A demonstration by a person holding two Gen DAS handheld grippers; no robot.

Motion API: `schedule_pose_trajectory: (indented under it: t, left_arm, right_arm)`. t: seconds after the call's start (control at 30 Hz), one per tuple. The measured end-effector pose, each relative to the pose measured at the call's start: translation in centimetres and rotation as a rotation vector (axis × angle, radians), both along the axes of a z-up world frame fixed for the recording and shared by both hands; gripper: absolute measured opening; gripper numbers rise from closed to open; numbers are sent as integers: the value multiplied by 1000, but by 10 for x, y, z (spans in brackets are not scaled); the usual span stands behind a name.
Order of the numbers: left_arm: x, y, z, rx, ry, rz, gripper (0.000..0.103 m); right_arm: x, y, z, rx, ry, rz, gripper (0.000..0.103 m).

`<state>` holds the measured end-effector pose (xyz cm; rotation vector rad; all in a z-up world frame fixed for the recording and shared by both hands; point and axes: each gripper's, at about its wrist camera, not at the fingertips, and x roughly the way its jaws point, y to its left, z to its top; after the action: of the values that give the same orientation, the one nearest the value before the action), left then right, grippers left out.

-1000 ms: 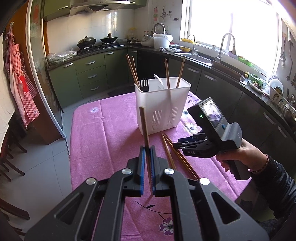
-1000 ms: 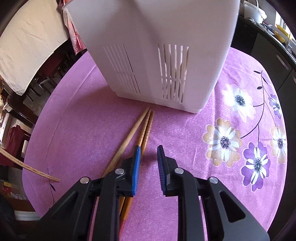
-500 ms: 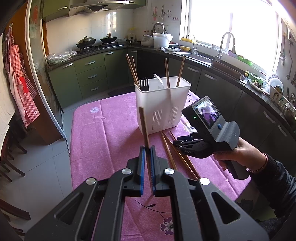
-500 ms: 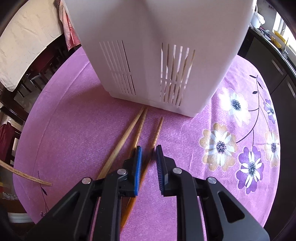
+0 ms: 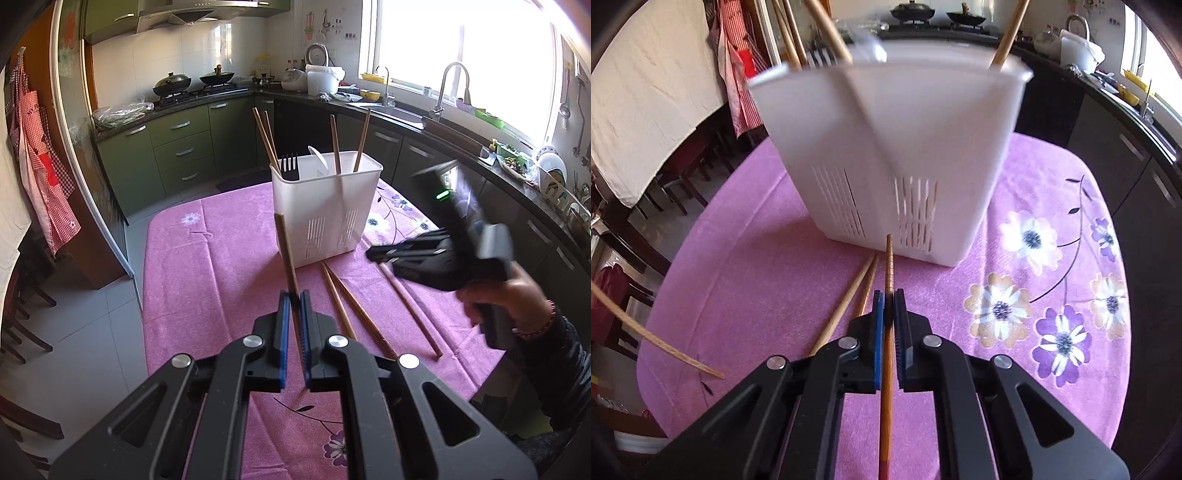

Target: Organize utensils

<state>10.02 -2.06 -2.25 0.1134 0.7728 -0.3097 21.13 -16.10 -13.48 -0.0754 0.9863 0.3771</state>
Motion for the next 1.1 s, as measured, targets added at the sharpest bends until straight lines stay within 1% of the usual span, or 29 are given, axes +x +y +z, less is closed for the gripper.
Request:
schedule_pose_trajectory:
  t: [0.1, 0.2, 0.33, 0.47, 0.63, 0.77, 0.97, 1.03, 1.1]
  left_arm:
    - [0, 0, 0, 2, -1, -1, 6]
    - [-1, 0, -1, 5, -2, -6, 6]
    - [-3, -1, -2, 12, -3, -12, 6]
    - [-4, -3, -1, 13, -6, -16, 6]
    - [-5, -4, -1, 5, -4, -19, 6]
    - [-4, -4, 8, 0, -18, -18, 5]
    - [4, -9, 32, 0, -55, -31, 5]
    - [10, -12, 36, 6, -55, -35, 5]
    - [17, -14, 35, 6, -32, -35, 4]
  right_arm:
    - [-25, -19, 38, 54, -97, -6, 6]
    - [-53, -38, 64, 80, -170, -7, 6]
    - [-91, -65, 85, 106, -229, 4, 6]
    - [-115, -88, 91, 131, -253, -7, 6]
    - [-135, -99, 85, 151, -243, -16, 6]
    - [-138, -104, 91, 176, -268, -31, 6]
    - [-131, -103, 99, 169, -298, -31, 6]
    - [-130, -103, 99, 173, -300, -31, 6]
    - [-130, -104, 99, 176, -302, -32, 6]
